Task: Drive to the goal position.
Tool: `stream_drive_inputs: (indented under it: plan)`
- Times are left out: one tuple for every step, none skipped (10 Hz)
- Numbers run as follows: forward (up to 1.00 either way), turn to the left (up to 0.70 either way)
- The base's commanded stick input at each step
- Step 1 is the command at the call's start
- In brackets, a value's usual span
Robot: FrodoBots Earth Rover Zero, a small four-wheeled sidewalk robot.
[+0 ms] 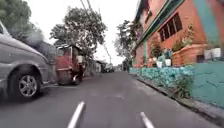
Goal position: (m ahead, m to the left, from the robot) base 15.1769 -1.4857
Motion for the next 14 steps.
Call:
stream_drive_inputs:
  plan:
    - [0.7,0.0]
    - [0.7,0.0]
    - [0.7,0.0]
    - [0.7,0.0]
    - [0.7,0.0]
    - [0.7,0.0]
    - [0.7,0.0]
    - [0.7,0.0]
    - [0.7,0.0]
    - [0.7,0.0]
    - [0.7,0.0]
    - [0.7,0.0]
    - [0.7,0.0]
    - [0.7,0.0]
